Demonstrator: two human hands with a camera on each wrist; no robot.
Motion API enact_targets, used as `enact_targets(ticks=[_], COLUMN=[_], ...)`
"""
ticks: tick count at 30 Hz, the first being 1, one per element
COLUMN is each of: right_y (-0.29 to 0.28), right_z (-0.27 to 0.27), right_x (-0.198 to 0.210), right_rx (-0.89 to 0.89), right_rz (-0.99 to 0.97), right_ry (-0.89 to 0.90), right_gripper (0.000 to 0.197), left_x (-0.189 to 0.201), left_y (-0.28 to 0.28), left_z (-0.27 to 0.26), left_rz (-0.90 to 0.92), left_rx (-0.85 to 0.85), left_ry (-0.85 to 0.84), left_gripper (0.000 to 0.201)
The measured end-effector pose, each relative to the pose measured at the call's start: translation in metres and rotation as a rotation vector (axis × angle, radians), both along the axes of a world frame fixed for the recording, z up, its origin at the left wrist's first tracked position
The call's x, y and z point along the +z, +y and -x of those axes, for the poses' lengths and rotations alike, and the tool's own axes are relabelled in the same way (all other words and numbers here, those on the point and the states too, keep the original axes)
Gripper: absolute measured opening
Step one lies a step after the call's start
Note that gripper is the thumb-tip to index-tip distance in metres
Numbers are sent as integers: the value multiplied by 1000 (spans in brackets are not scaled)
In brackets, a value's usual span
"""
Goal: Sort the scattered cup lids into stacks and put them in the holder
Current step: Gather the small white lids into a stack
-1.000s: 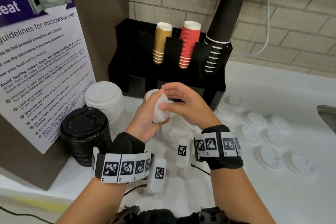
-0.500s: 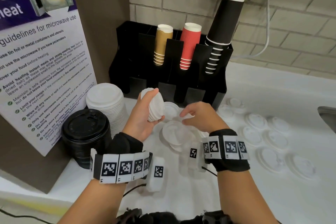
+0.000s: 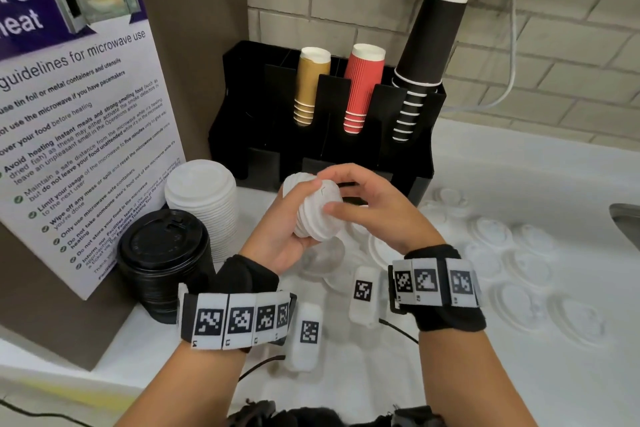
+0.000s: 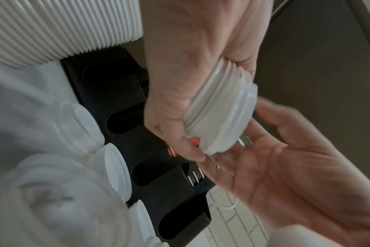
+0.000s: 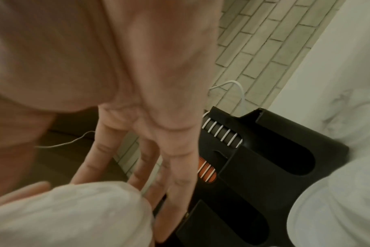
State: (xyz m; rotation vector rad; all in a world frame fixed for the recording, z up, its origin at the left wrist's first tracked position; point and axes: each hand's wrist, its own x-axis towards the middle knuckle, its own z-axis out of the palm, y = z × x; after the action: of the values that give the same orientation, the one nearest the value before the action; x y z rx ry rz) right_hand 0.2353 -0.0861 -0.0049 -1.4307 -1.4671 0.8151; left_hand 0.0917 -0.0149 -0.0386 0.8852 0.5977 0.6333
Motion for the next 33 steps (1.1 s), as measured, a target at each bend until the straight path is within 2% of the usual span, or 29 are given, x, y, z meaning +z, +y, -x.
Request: enact_targets(ticks=[2, 4, 10, 15, 20, 23, 26, 28, 29, 31, 33], right_y=[1, 3, 3, 4, 5, 6, 9, 9, 8, 8, 9], right_z=[6, 9, 4, 9, 10, 13, 15, 13, 11, 7, 8], right_x=[0, 0, 3, 1, 0, -1, -3, -5, -6, -10, -17], right_rx=[-12, -51, -62, -46, -41, -31, -14, -57, -93, -128, -72], right_rz=[-20, -48, -29, -50, -65, -70, -47, 60, 152, 419, 654], right_ry=[-59, -90, -72, -53, -35, -35, -32, -47, -119, -396, -610], right_gripper=[49, 54, 52, 52, 52, 52, 56, 56, 50, 38, 40], left_x=[1, 2, 1, 3, 2, 1, -1, -3, -3, -4, -6], left_y=[0, -1, -1, -1, -1, -1, 2, 6, 9, 15, 18], left_z=[-1, -1, 0, -3, -4, -3, 0, 2, 4, 7, 10], left_rz=[4, -13, -77, -63, -29, -14, 15, 21, 9, -11, -18], left_rx=[24, 38, -23, 26, 39, 36, 94, 162, 198, 265, 287], left_ry=[-21, -29, 2, -19, -39, -31, -20, -16, -10, 3, 14], left_gripper=[62, 67, 65, 76, 78, 73, 53, 50, 49, 43, 41])
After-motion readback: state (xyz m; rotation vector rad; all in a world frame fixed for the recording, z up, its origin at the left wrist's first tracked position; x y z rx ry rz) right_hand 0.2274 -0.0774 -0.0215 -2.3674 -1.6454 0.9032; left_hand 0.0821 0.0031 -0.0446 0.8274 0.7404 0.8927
